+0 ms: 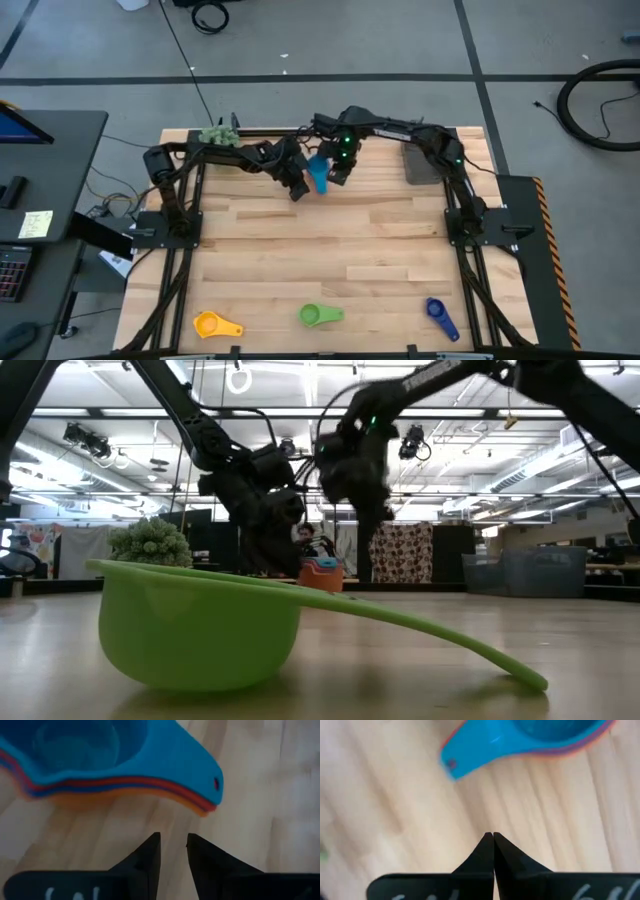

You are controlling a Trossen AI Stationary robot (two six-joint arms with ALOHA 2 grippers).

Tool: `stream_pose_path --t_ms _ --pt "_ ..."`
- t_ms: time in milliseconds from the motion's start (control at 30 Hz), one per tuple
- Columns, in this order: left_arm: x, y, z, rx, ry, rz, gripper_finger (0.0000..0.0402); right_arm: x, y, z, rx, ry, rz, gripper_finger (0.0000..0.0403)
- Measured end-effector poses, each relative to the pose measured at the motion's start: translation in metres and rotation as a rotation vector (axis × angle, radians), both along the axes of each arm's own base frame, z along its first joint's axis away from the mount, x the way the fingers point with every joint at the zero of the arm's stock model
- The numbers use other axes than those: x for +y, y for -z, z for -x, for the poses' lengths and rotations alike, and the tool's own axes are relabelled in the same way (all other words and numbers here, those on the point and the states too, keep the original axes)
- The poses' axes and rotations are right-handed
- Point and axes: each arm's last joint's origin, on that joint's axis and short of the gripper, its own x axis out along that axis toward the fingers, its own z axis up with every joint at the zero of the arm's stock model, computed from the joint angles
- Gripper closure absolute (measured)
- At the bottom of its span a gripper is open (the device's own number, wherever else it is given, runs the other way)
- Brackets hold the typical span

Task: Nest measuring cups in basket
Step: Stack the yellow measuring cup on top of the light blue measuring cup

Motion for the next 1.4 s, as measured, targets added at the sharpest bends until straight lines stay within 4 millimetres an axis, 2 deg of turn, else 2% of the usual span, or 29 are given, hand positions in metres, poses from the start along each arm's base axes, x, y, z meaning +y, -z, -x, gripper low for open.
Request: stream_pose_path --t_ms 200,300,433,567,800,933,1067,1200,1400 --pt "-0.006 -0.023 0.011 0.013 0.002 0.009 0.0301 0.034 -0.065 0.034 -0.003 -0.051 0.059 0.0402" --pt "-0.009 -0.038 0.016 -0.001 0.002 0.001 0.0301 0.055 -0.09 0.049 -0.008 -0.069 0.086 0.0402" --pt "-0.013 -0.055 0.023 -0.023 -0.007 -0.011 0.0301 0.081 -0.112 0.064 -0.032 -0.127 0.097 0.0402" --pt "-0.017 -0.07 0.029 -0.051 -0.02 -0.002 0.0301 0.107 -0.126 0.074 -0.082 -0.19 0.087 0.0402" --pt "-0.033 -0.084 0.041 -0.02 -0.002 0.095 0.0301 0.132 -0.121 0.095 -0.035 -0.212 0.092 0.0402" --pt "-0.047 -0.082 0.045 0.063 -0.002 0.266 0.0301 0.139 -0.111 0.109 0.016 -0.204 0.077 0.0402" --pt "-0.063 -0.078 0.049 0.161 0.033 0.351 0.0301 0.142 -0.102 0.121 0.06 -0.18 0.064 0.0402" --pt "-0.082 -0.073 0.056 0.297 0.095 0.385 0.0301 0.144 -0.094 0.127 0.096 -0.154 0.055 0.0402" --pt "-0.12 -0.069 0.078 0.596 0.253 0.412 0.0312 0.147 -0.09 0.125 0.1 -0.119 0.077 0.0402"
